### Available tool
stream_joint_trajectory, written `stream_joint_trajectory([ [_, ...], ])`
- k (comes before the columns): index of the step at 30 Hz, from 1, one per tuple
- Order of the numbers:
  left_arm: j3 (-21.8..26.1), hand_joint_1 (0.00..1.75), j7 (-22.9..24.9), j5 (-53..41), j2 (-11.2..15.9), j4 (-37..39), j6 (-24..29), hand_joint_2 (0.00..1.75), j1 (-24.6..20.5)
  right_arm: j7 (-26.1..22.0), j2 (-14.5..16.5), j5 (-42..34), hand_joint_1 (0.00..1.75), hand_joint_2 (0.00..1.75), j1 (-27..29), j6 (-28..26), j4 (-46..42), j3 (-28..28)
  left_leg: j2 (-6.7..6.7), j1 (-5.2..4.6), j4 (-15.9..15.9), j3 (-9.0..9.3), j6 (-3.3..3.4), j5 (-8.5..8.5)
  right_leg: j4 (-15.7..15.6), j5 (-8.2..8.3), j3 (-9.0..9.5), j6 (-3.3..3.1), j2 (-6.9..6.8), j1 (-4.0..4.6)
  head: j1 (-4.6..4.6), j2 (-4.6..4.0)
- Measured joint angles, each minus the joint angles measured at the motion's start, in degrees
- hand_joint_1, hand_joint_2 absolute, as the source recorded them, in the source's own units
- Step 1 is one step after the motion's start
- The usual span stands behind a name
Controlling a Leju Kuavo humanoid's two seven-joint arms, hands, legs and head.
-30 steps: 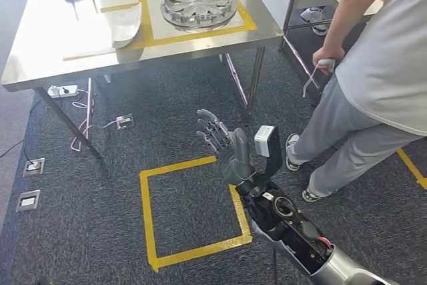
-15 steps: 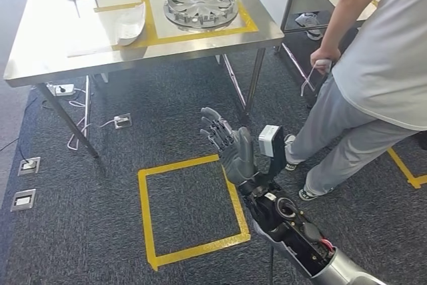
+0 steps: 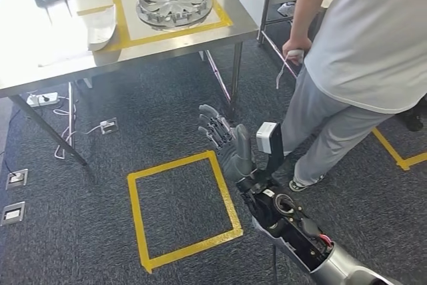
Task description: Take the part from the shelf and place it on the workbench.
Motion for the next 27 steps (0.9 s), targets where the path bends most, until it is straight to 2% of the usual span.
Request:
stream_joint_trajectory([
  [1,0.0,0.00,0.0,0.3,0.0,0.0,0.0,0.00,0.1,0.0,0.0,0.0,0.00,0.00,0.1,0.0,0.0,0.0,-0.13,0.00,3.3,-1.70,0.01,-1.06,0.0,0.04,-0.07,-0.09,0.23,0.10,-0.06,0.00],
  [2,0.0,0.00,0.0,0.7,0.0,0.0,0.0,0.00,0.3,0.0,0.0,0.0,0.00,0.00,0.1,0.1,0.0,0.0,-0.21,-0.01,4.8,-2.53,0.09,-1.01,0.0,0.06,-0.10,-0.13,0.50,0.19,-0.07,0.00],
  [3,0.0,0.00,-0.1,0.9,0.1,0.0,0.0,0.00,0.5,0.0,0.0,0.0,0.00,0.00,0.1,0.1,0.1,0.0,-0.28,-0.01,3.9,-2.24,0.24,0.12,0.0,0.07,-0.08,-0.14,0.81,0.26,-0.09,0.00],
  [5,0.0,0.00,-0.2,1.2,0.1,0.0,0.0,0.00,0.6,0.0,0.0,0.0,0.00,0.00,0.1,0.1,0.1,0.0,-0.83,-0.02,-3.3,1.16,0.79,4.17,0.0,0.06,0.04,-0.11,1.38,0.35,-0.12,0.00],
  [7,0.0,0.00,-0.4,1.4,0.3,0.0,0.0,0.00,0.5,-0.1,0.0,0.0,0.00,0.00,0.0,0.2,0.0,0.0,-1.60,-0.13,-10.2,4.42,1.22,6.63,0.3,-0.03,-0.10,0.16,1.92,0.62,-0.15,0.00],
  [8,0.0,0.00,-0.4,1.4,0.4,0.0,0.0,0.00,0.5,-0.1,0.0,0.0,0.00,0.00,0.0,0.2,0.0,0.0,-1.82,-0.22,-11.8,5.11,1.36,6.92,0.3,-0.07,-0.20,0.39,2.14,0.69,-0.14,0.00],
  [11,0.0,0.00,-0.6,1.6,0.3,0.0,0.0,0.00,0.5,-0.2,0.0,0.0,0.00,0.00,0.0,0.2,0.0,0.0,-1.30,-0.23,-12.4,5.32,1.85,7.03,0.6,-0.41,-0.56,1.32,2.30,0.60,-0.04,0.00],
  [12,0.0,0.00,-0.7,1.6,0.2,0.0,0.1,0.00,0.5,-0.3,0.0,0.0,0.00,0.00,-0.1,0.2,0.0,0.0,-1.09,-0.12,-12.5,5.36,2.10,7.14,1.7,-1.25,-1.10,1.66,1.91,0.56,0.15,0.00],
  [13,0.0,0.00,-0.7,1.6,0.2,0.0,0.2,0.00,0.5,-0.3,0.0,0.0,0.00,0.00,-0.1,0.2,0.0,0.0,-0.85,0.00,-12.7,5.39,2.35,7.23,4.1,-2.77,-2.16,1.99,1.41,0.49,0.40,0.00],
  [15,0.0,0.00,-0.8,1.7,0.1,0.0,0.5,0.00,0.6,-0.3,0.0,0.0,0.00,0.00,0.0,0.2,0.0,0.0,-0.37,0.01,-12.7,5.38,2.62,7.22,12.1,-6.82,-5.60,2.55,0.61,0.26,0.90,0.00],
  [16,0.0,0.00,-0.8,1.8,0.1,0.0,0.6,0.00,0.7,-0.3,0.0,0.0,0.00,0.00,0.1,0.2,0.0,0.0,-0.11,-0.01,-12.7,5.37,2.67,7.20,15.9,-8.24,-7.25,2.75,0.50,0.11,0.98,0.00],
  [17,0.0,0.00,-0.8,1.9,0.0,0.0,0.6,0.00,0.8,-0.3,0.0,0.0,0.00,0.00,0.3,0.2,0.0,0.0,0.13,0.00,-12.6,5.38,2.67,7.18,17.9,-8.55,-8.14,2.89,0.43,-0.01,1.00,0.00],
  [18,0.0,0.00,-0.8,1.9,0.0,0.0,0.7,0.00,0.8,-0.3,0.0,0.0,0.00,0.00,0.4,0.2,0.0,0.0,0.33,0.02,-12.6,5.42,2.65,7.14,17.5,-7.70,-7.93,2.95,0.34,-0.12,1.03,0.00],
  [19,0.0,0.00,-0.8,1.9,-0.1,0.0,0.8,0.00,0.8,-0.3,0.0,0.0,0.00,0.00,0.5,0.2,0.0,0.0,0.51,0.06,-12.6,5.52,2.59,7.09,14.8,-5.86,-6.59,2.93,0.13,-0.19,1.09,0.00],
  [21,0.0,0.00,-0.8,2.0,-0.2,0.0,0.9,0.00,0.8,-0.3,0.0,0.0,0.00,0.00,0.5,0.2,0.0,0.0,0.76,-0.02,-12.6,5.77,2.29,6.93,6.2,-1.98,-2.42,2.67,-0.84,-0.08,1.27,0.00],
  [22,0.0,0.00,-0.8,2.0,-0.3,0.0,0.9,0.00,0.8,-0.3,0.0,0.0,0.00,0.00,0.4,0.2,0.0,0.0,0.88,-0.13,-12.5,5.80,2.04,6.86,2.9,-1.03,-0.87,2.41,-1.25,0.06,1.33,0.00],
  [23,0.0,0.00,-0.8,2.0,-0.3,0.0,0.9,0.00,0.8,-0.3,0.0,0.0,0.00,0.00,0.4,0.2,0.0,0.0,1.04,-0.25,-12.4,5.77,1.75,6.86,1.1,-0.77,-0.01,2.13,-1.50,0.23,1.31,0.00],
  [26,0.0,0.00,-0.8,2.0,-0.3,0.0,0.9,0.00,0.8,-0.3,0.0,0.0,0.00,0.00,0.5,0.2,-0.1,0.0,1.62,-0.30,-12.4,5.67,0.80,6.87,0.3,-0.65,0.31,1.06,-0.85,0.28,1.00,0.00],
  [27,0.0,0.00,-0.8,2.0,-0.3,0.0,0.9,0.00,0.7,-0.3,0.0,0.0,0.00,0.00,0.5,0.2,-0.1,0.0,1.39,-0.23,-11.6,5.37,0.51,6.22,0.2,-0.41,0.32,0.64,-0.61,0.18,0.86,0.00],
])
